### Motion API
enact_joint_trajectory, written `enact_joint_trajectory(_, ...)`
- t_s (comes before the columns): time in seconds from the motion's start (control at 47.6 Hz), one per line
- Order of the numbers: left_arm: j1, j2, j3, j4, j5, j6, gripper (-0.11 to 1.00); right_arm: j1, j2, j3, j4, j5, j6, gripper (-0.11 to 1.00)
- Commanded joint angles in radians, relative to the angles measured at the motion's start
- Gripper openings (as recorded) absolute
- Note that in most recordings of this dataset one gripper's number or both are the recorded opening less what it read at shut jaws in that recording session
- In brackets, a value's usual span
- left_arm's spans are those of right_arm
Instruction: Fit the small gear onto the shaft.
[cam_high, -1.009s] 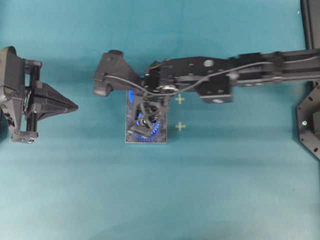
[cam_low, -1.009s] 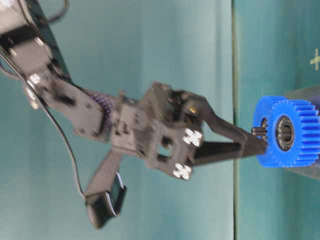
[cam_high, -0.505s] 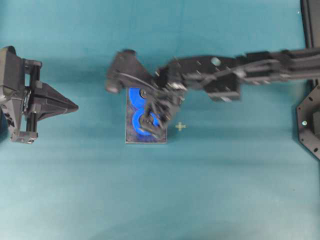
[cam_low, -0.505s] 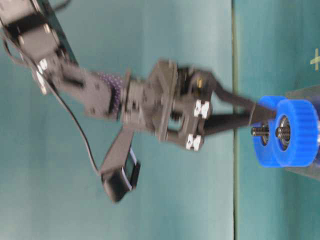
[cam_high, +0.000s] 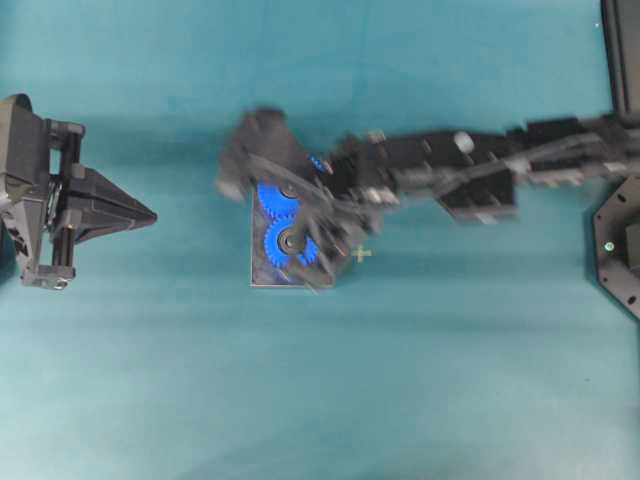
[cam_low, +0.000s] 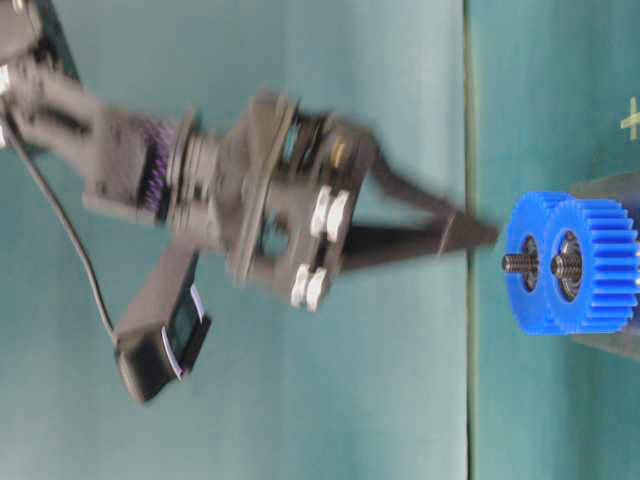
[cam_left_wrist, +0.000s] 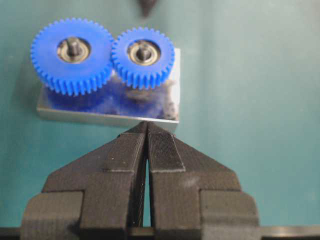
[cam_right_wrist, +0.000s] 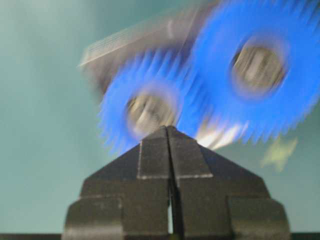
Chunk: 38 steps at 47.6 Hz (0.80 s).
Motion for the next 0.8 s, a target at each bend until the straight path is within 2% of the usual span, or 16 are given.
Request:
enact_joint_trajectory(0.0, -0.002, 0.000, -0.026, 0.003, -0.006, 0.000, 0.00, -0.006, 0.035, -0.075, 0.000, -0.009, -0.038, -0.02)
enact_joint_trajectory(0.189, -0.002, 0.000, -0.025, 0.003, -0.005, -0.002, 0.00, -0.014, 0.100, -0.115, 0.003, 0.005, -0.043, -0.02)
enact_joint_trajectory(0.42, -0.005, -0.003, -0.021, 0.003, -0.005, -0.015, 0.00, -0.011, 0.064, -0.028, 0.003, 0.031, -0.021, -0.02)
enact_joint_trajectory(0.61, -0.005, -0.005, -0.021, 0.003, -0.005, -0.015, 0.00, 0.017, -0.014, 0.092, 0.005, 0.017, 0.081, -0.02)
enact_joint_trajectory(0.778, -0.005, -0.002, -0.017, 0.003, -0.006, -0.017, 0.00, 0.077, -0.064, 0.143, 0.005, -0.017, 0.153, -0.02)
